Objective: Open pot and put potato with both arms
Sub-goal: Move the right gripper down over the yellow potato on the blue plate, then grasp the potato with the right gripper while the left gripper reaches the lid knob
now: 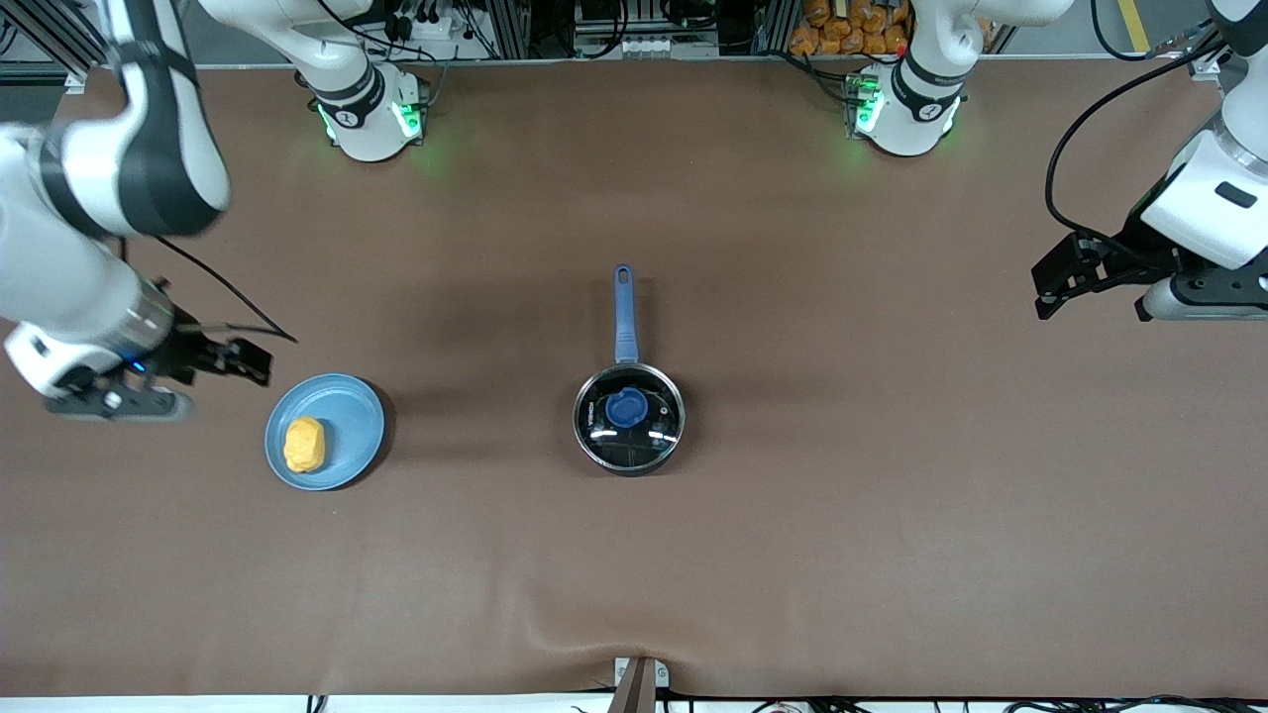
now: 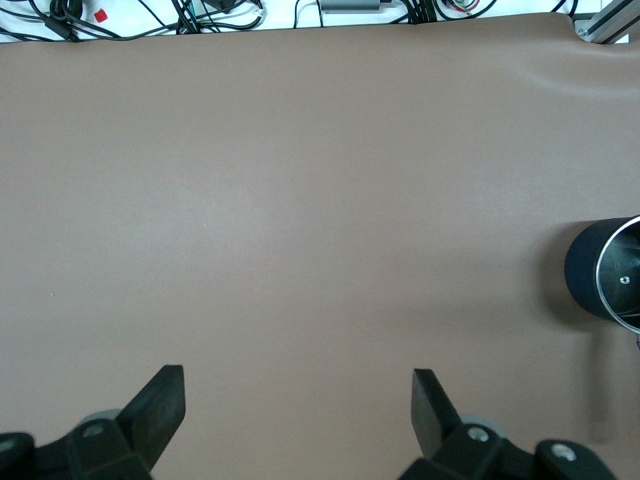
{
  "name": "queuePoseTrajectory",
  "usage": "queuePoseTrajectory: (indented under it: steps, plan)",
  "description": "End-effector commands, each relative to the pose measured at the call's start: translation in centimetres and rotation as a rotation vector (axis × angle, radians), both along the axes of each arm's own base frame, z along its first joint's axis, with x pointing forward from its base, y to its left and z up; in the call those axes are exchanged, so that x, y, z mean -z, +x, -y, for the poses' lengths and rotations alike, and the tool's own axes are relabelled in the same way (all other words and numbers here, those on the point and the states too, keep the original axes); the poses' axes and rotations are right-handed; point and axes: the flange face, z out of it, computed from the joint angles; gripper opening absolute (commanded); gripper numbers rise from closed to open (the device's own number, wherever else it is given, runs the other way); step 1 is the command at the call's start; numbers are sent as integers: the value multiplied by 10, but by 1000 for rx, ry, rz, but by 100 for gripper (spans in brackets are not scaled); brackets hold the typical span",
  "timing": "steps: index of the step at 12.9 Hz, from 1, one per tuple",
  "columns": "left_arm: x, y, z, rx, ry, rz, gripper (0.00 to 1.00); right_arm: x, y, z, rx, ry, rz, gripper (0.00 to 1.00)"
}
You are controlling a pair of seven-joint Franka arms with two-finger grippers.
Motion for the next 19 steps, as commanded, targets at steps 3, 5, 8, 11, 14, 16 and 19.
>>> queuePoseTrajectory:
  steps: [3,5,8,11,14,16,19]
  plan:
    - [1,-5,8,5,3,2,100,79,22,-1,12,-2,-51,100]
    - [11,-5,37,49,12,-8,100,117,27,7,8,-3,-38,100]
    - [46,-11,123,83,23,-52,100,174,26,25,-19,-3,10,100]
    - [82,-14,208,30,18,-35,100,212,26,34,-6,-5,-7,100]
    - [132,-15,269,51,32,-25,100,227,24,40,2,-5,-7,100]
    - [178,-12,307,57,5,-6,100,237,23,41,2,-6,-1,100]
    - [237,-6,351,15,-72,20,100,242,23,43,5,-6,-2,100]
